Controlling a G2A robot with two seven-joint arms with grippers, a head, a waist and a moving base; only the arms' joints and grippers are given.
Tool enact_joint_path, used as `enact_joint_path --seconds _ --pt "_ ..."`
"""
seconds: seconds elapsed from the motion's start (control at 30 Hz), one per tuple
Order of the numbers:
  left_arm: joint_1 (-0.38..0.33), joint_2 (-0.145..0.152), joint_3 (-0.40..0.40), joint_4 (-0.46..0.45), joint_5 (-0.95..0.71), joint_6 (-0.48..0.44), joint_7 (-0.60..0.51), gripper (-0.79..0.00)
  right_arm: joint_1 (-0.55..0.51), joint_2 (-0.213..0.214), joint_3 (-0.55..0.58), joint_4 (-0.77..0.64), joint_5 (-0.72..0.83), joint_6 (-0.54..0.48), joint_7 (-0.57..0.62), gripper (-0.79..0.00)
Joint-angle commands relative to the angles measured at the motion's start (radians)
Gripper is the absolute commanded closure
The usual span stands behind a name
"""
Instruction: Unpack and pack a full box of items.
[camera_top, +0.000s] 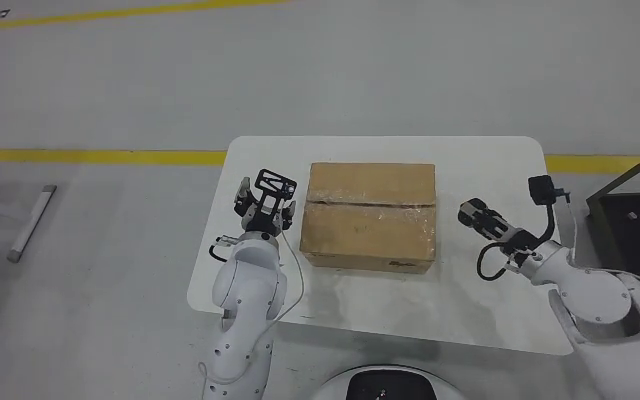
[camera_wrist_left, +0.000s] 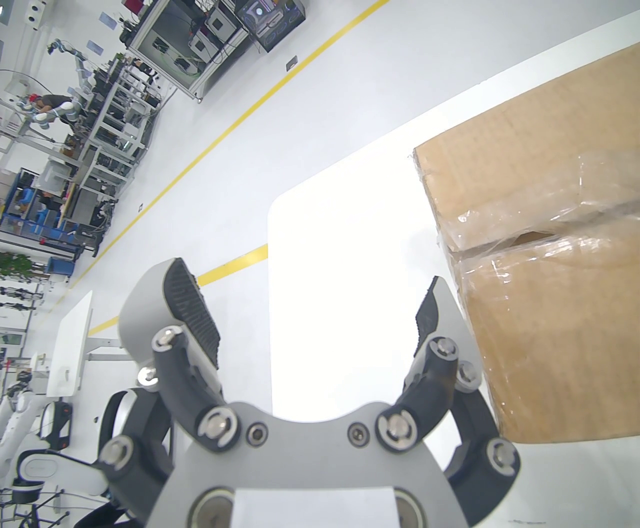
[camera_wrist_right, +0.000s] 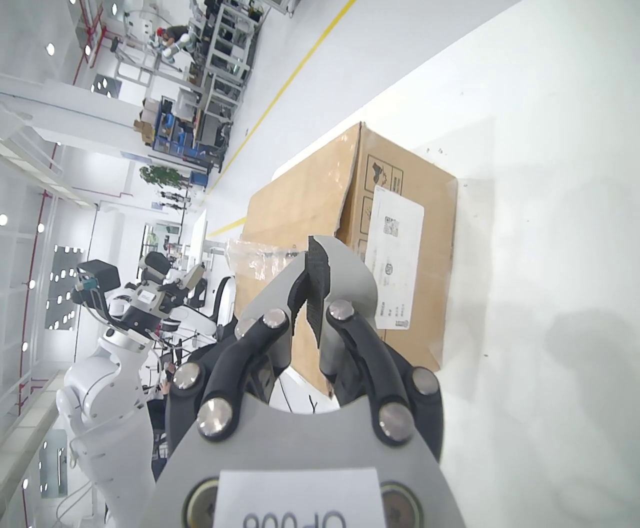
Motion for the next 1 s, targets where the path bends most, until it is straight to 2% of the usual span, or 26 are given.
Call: enact_joint_path --seconds 0.0,0.17,0.37,0.6,0.67,0.9,0.97 --pt "0.0 0.0 0.0 0.0 0.0 0.0 0.0 -0.785 0.015 0.002 -0.011 0.005 -0.006 -0.012 0.037 -0.671" --pt "0.0 0.0 0.0 0.0 0.0 0.0 0.0 -0.785 0.077 0.004 -0.073 0.013 -0.106 -0.044 0.063 -0.733" --pt "0.0 0.0 0.0 0.0 0.0 0.0 0.0 -0.785 0.152 -0.001 -0.157 0.053 -0.205 -0.06 0.046 -0.69" --pt "0.0 0.0 0.0 0.0 0.0 0.0 0.0 -0.785 0.233 -0.01 -0.239 0.116 -0.272 -0.04 0.028 -0.683" --pt "0.0 0.0 0.0 0.0 0.0 0.0 0.0 -0.785 0.249 -0.013 -0.258 0.127 -0.286 -0.031 0.03 -0.622" --pt "0.0 0.0 0.0 0.0 0.0 0.0 0.0 -0.785 0.29 -0.016 -0.271 0.153 -0.303 -0.008 0.036 -0.619" --pt "0.0 0.0 0.0 0.0 0.0 0.0 0.0 -0.785 0.29 -0.014 -0.257 0.152 -0.285 -0.015 0.043 -0.643"
